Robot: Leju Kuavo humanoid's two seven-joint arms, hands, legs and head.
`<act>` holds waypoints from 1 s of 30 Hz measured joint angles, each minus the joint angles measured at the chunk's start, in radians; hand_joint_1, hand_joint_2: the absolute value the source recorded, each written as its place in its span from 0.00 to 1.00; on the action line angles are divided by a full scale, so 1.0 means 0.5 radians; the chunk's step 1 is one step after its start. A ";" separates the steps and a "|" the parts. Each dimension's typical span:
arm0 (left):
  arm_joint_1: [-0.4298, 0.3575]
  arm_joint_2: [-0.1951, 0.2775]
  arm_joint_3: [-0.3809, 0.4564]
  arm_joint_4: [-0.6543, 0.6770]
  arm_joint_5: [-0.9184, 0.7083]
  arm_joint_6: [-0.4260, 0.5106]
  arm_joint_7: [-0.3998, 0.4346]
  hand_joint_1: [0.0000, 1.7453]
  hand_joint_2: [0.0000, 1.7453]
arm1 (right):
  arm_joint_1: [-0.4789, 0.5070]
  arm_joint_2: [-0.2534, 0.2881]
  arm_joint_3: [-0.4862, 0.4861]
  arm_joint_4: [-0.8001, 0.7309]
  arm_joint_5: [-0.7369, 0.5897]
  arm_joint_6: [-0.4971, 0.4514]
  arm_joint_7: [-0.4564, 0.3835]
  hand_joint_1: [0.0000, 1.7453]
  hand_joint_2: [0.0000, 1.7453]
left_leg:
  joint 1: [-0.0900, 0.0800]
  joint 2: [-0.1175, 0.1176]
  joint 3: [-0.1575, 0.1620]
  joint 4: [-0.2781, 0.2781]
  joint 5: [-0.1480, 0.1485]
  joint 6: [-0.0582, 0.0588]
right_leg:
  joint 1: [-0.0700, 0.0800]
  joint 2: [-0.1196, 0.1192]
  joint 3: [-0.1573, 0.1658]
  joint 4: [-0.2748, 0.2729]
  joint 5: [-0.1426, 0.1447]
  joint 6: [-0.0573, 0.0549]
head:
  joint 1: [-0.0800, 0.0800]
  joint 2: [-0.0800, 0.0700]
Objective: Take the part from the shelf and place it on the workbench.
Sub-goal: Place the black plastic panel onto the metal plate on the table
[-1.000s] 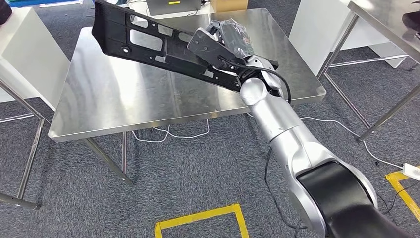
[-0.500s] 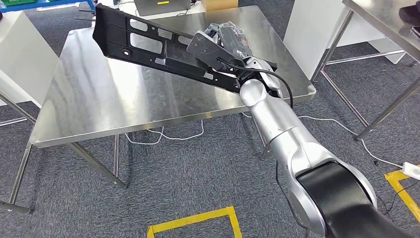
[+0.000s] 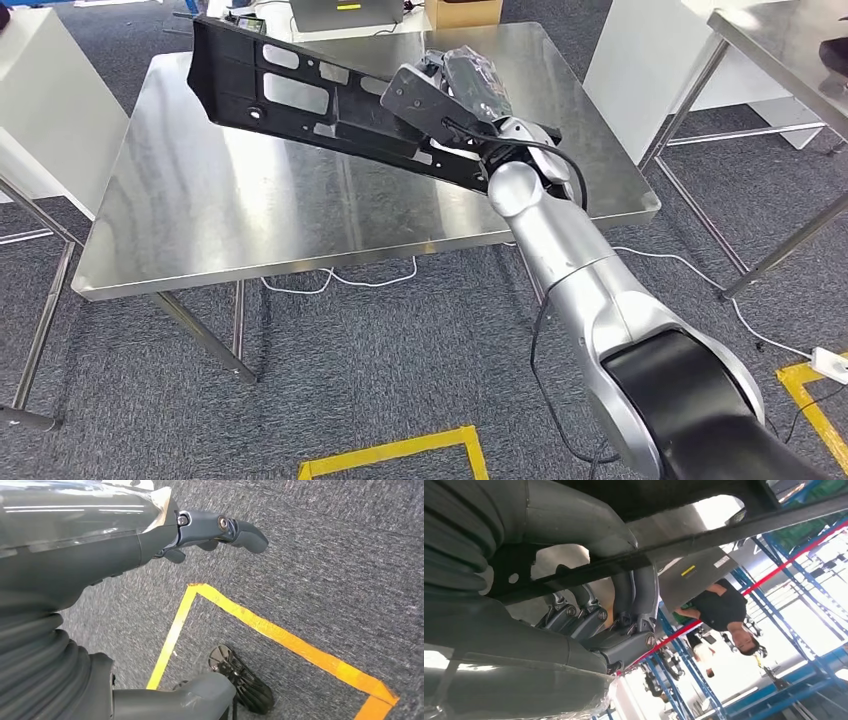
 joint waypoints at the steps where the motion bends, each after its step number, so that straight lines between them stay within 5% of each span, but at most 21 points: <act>1: 0.000 -0.001 0.000 0.000 0.000 0.000 0.000 0.00 1.00 | 0.000 -0.001 0.003 -0.006 -0.001 0.000 0.001 1.00 1.00 | 0.000 -0.003 0.007 0.006 -0.011 -0.009 | -0.003 -0.002 0.064 -0.155 0.075 0.017 | 0.000 0.000; 4: 0.000 -0.002 0.000 0.000 0.004 0.000 -0.001 0.00 1.00 | -0.008 0.000 0.009 -0.024 -0.006 0.004 0.003 1.00 1.00 | -0.007 -0.006 0.012 0.034 -0.050 -0.044 | 0.000 -0.003 0.201 -0.444 0.195 0.002 | -0.002 0.000; 8: 0.000 -0.005 0.000 0.001 0.006 -0.006 -0.004 0.00 1.00 | -0.010 -0.001 0.010 -0.064 -0.014 0.030 0.036 1.00 1.00 | 0.010 -0.002 0.004 0.068 -0.088 -0.095 | -0.009 -0.001 0.225 -0.470 0.196 -0.064 | -0.006 0.000; 12: 0.001 -0.005 0.000 0.002 0.006 -0.010 -0.006 0.00 1.00 | -0.001 -0.001 0.011 -0.090 -0.018 0.039 0.053 1.00 1.00 | 0.031 0.007 -0.237 0.520 -0.281 -0.142 | -0.017 -0.002 0.255 -0.480 0.178 -0.098 | -0.016 0.000; 14: 0.002 -0.005 0.000 0.002 0.006 -0.010 -0.006 0.00 1.00 | 0.013 -0.001 0.013 -0.091 -0.018 0.040 0.055 1.00 1.00 | 0.039 0.008 -0.299 0.578 -0.247 -0.151 | -0.017 0.000 0.266 -0.480 0.168 -0.100 | -0.017 0.000; 16: 0.003 -0.003 0.000 0.002 0.007 -0.011 -0.006 0.00 1.00 | 0.021 -0.001 0.015 -0.093 -0.018 0.040 0.056 1.00 1.00 | 0.044 0.011 -0.213 0.348 -0.081 -0.145 | -0.018 0.003 0.291 -0.480 0.151 -0.090 | -0.017 0.000; 18: 0.001 -0.002 0.000 0.002 0.007 -0.011 -0.007 0.00 1.00 | 0.019 -0.002 0.016 -0.096 -0.018 0.041 0.059 1.00 1.00 | 0.037 0.013 -0.097 0.102 0.025 -0.127 | -0.010 0.006 0.309 -0.482 0.134 -0.073 | -0.016 0.000; 23: 0.001 -0.002 0.000 0.002 0.008 -0.006 -0.010 0.00 1.00 | 0.014 -0.009 0.017 -0.103 0.006 0.041 0.080 1.00 1.00 | 0.020 0.010 -0.042 0.009 0.018 -0.064 | -0.003 0.000 0.302 -0.468 0.105 -0.024 | -0.013 0.000; 25: 0.001 -0.003 0.000 0.002 0.009 -0.007 -0.013 0.00 1.00 | 0.009 -0.014 0.018 -0.102 0.031 0.041 0.097 1.00 1.00 | 0.024 0.011 -0.020 -0.013 0.021 -0.038 | -0.001 -0.002 0.216 -0.304 0.037 -0.029 | -0.009 0.000; 28: 0.000 -0.004 0.000 0.002 0.008 -0.021 -0.036 0.00 1.00 | 0.013 -0.020 0.022 -0.066 0.076 0.034 0.118 1.00 1.00 | 0.017 0.007 -0.004 -0.015 0.006 -0.016 | 0.001 -0.002 -0.007 0.080 -0.074 -0.037 | -0.007 0.000; 30: 0.001 -0.010 0.000 0.002 0.007 -0.037 -0.060 0.00 1.00 | 0.018 -0.023 0.030 -0.022 0.120 0.015 0.133 1.00 1.00 | 0.014 -0.001 0.011 -0.013 -0.006 -0.015 | 0.001 -0.003 -0.029 0.058 -0.018 -0.012 | -0.006 0.000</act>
